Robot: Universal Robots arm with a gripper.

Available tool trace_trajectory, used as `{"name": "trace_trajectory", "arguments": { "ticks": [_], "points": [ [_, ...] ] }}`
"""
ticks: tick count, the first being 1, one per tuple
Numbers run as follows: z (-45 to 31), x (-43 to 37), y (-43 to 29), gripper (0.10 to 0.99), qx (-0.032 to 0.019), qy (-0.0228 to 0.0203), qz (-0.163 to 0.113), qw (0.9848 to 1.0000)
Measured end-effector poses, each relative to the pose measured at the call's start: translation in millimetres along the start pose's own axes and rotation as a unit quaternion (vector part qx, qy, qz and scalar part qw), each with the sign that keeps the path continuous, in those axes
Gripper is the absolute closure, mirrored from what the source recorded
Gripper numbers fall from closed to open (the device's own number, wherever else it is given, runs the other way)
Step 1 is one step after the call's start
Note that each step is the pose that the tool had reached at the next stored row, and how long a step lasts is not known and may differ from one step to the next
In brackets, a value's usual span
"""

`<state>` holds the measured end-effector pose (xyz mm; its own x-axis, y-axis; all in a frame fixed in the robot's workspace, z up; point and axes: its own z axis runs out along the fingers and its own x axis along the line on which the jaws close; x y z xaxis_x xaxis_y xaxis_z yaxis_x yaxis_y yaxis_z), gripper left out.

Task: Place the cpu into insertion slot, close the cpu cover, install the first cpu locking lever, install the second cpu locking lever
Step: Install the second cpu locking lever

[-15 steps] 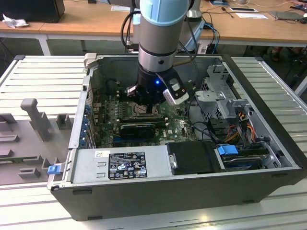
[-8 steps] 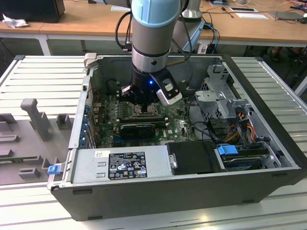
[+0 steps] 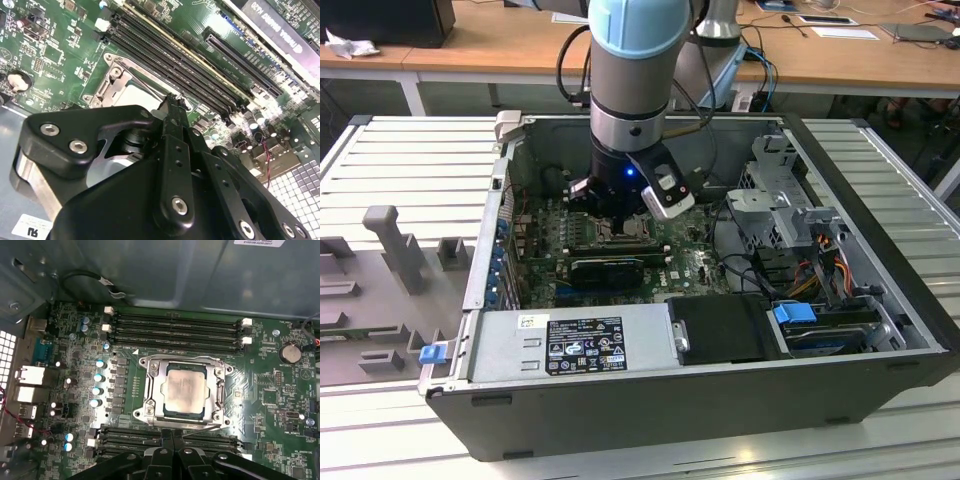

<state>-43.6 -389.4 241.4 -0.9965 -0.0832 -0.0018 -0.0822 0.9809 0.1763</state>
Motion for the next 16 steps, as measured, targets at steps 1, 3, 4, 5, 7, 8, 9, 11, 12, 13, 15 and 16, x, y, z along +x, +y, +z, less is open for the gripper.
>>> {"name": "trace_trajectory", "arguments": {
  "ticks": [1,3,4,5,7,8,9,11,12,13,15,16],
  "points": [
    [0.3,0.3,0.0,0.98,-0.0001,0.0,0.0,1.0],
    [0.7,1.0,0.0,0.98,-0.0007,0.0,0.0,1.0],
    [0.9,1.3,0.0,0.98,-0.0008,-0.0001,0.0,1.0],
    [1.4,1.7,-0.1,0.98,-0.0008,-0.0001,0.0,1.0],
    [4.8,4.0,-0.5,0.98,-0.0009,0.0,0.0,1.0],
    [5.9,4.9,-0.6,0.98,-0.0009,-0.0001,0.0,1.0],
    [6.9,5.3,-0.8,0.98,-0.0009,0.0,0.0,1.0],
    [10.7,9.3,-1.1,0.98,-0.001,0.0,0.0,1.0],
    [12.9,12.6,-1.2,0.98,-0.0012,-0.0001,0.0,1.0],
    [15.8,16.6,-1.4,0.98,-0.0012,-0.0001,0.0,1.0],
    [18.3,17.4,-1.8,0.98,-0.0021,-0.0001,0.0,1.0],
    [19.8,17.5,-2.1,0.98,-0.0029,-0.0002,0.0,1.0]
  ]
}}
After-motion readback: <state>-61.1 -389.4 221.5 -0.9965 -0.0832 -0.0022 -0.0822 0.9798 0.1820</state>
